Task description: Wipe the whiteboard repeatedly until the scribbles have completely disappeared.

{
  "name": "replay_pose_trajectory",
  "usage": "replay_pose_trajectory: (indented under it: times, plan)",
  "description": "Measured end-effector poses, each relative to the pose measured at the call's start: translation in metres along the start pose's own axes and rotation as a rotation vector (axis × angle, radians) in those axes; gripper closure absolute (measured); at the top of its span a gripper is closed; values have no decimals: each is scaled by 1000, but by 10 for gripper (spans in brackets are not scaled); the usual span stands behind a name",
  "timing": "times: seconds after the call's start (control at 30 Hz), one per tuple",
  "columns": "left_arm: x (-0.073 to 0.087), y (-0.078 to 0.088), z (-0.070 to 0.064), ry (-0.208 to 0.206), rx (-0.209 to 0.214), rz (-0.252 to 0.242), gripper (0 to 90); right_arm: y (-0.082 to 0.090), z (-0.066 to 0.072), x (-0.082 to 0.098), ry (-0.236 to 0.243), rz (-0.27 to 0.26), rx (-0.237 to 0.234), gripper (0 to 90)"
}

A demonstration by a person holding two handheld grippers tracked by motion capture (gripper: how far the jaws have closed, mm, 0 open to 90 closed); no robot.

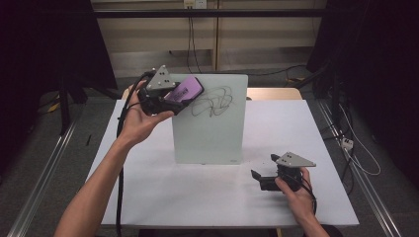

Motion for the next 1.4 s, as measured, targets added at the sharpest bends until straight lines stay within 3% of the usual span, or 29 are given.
replay_pose_trajectory:
  times: [1.03,1.4]
  plan:
    - [41,-30,-61,-68,112,114,409,0,0,0,6,-1,2,62]
    - [45,-33,-67,-70,138,135,409,0,1,0,7,2,-1,62]
Point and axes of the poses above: each handheld gripper's, and its own axes: y roughly backward along the jaws, x roughly out of its underside, z roughly to its left, the point moved 5 cm from there along -y, roughly forward along the jaws, and after that the axes turned 9 degrees about -y, right-handed, at the moved point
